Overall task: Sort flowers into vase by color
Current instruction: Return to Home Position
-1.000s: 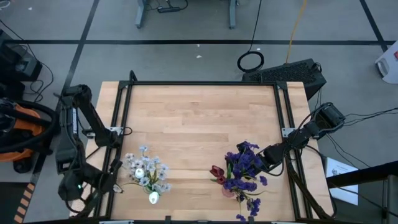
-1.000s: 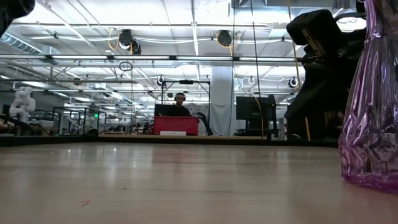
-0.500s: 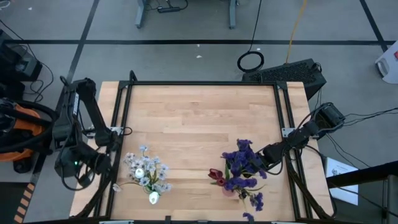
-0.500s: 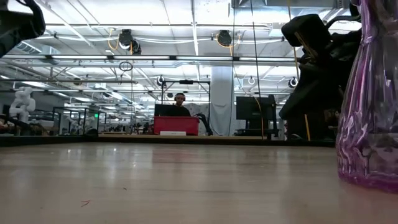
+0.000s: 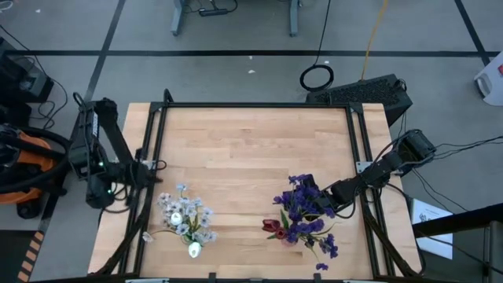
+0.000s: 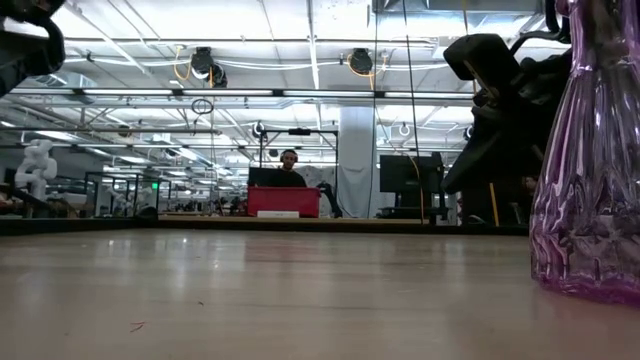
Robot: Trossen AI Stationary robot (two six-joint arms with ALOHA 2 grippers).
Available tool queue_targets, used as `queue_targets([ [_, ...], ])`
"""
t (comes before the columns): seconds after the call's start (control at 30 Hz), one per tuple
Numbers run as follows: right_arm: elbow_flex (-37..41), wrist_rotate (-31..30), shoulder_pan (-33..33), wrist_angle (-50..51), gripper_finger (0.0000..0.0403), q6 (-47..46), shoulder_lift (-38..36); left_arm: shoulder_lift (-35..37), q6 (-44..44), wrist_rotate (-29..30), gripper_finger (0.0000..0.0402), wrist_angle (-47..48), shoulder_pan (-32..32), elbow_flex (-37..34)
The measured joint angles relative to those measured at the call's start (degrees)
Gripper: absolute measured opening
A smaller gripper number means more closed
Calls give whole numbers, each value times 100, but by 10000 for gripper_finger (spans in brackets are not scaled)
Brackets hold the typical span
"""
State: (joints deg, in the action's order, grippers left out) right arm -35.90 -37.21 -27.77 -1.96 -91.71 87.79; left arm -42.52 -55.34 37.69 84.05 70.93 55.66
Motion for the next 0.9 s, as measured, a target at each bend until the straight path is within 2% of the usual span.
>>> queue_targets([
  [0.1, 0, 0, 2, 0, 0, 94, 0, 14, -299, 866, 0, 145, -318, 0],
  [0.2, 0, 0, 1, -2, 0, 203, 0, 26, -425, 1356, 0, 157, -678, 0],
  [0.4, 0, 2, 9, -44, 0, 978, -5, 22, -427, 1579, 0, -346, -1446, -202],
  [0.57, 0, 48, 225, -26, 0, 1940, -33, 13, -272, 1577, 0, -1358, -1973, -795],
  [0.73, 0, 1021, 894, 105, 0, 2725, -37, -5, 45, 1294, 0, -2695, -2432, -1641],
  [0.9, 0, 1957, 1678, 24, 0, 3616, -37, -11, 63, 1247, 0, -3494, -2835, -2286],
])
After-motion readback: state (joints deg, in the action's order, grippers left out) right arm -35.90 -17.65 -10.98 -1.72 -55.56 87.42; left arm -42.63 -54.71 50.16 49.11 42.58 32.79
